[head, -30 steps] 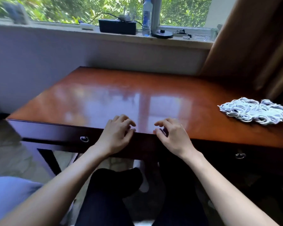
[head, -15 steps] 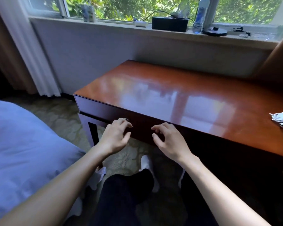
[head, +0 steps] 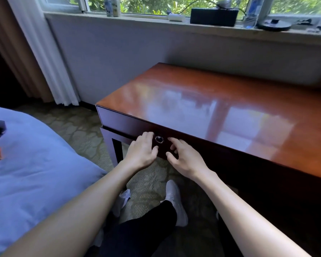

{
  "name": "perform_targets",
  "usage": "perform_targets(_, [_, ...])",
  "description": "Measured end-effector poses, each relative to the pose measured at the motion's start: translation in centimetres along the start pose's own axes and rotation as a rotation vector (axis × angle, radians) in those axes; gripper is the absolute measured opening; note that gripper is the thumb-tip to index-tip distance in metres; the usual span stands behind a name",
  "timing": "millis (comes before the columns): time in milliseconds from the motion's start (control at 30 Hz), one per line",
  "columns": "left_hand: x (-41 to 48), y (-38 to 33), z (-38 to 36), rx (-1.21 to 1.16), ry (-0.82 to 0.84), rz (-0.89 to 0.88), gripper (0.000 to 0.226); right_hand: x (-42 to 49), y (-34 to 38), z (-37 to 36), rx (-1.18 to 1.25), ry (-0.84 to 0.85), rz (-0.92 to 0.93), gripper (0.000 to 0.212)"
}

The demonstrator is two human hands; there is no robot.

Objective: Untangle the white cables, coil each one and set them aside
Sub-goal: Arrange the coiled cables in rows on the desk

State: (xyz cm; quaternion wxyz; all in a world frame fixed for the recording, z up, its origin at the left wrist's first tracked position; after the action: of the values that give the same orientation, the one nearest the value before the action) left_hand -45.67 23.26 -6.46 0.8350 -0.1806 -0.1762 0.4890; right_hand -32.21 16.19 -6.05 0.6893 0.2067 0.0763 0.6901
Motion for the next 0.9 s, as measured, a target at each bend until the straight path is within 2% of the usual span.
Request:
perform_targets(200, [1.5, -0.6, 0.6, 0.128, -0.045, -0.105, 0.027, 1.2, 0.7, -0.9, -0.045, 0.031, 0.006, 0.049])
perform_targets(367, [1.8, -0.4, 0.8, 0.257, -0.055, -0.182, 0.028, 1.4, 1.8, -0.7, -0.158, -0.014, 0.064, 0.039])
perform_targets(567, [0.9, -0.5, 1.2, 0.257, -0.043, -0.204, 0.029, 0.4, 2.9, -0.7, -0.205, -0.048, 0.119, 0.036])
perform_targets(900, [-5.0, 1.0, 2.0, 0.257, -0.049, -0.185, 0.026, -4.3, 6.6, -1.5, -0.215, -0.054, 0.179, 0.045])
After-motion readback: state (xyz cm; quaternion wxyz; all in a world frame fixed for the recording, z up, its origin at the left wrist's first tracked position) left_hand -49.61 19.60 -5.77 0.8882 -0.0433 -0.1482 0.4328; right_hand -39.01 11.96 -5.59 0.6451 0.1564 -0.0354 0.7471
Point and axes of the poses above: each hand's wrist, its own x-axis towards the middle knuckle, its own z-axis out of the back of the hand, y = z × x, the point moved 8 cm from there along x, towards the middle knuckle, and after that the axes turned 7 degrees about -x, right-handed, at the moved point
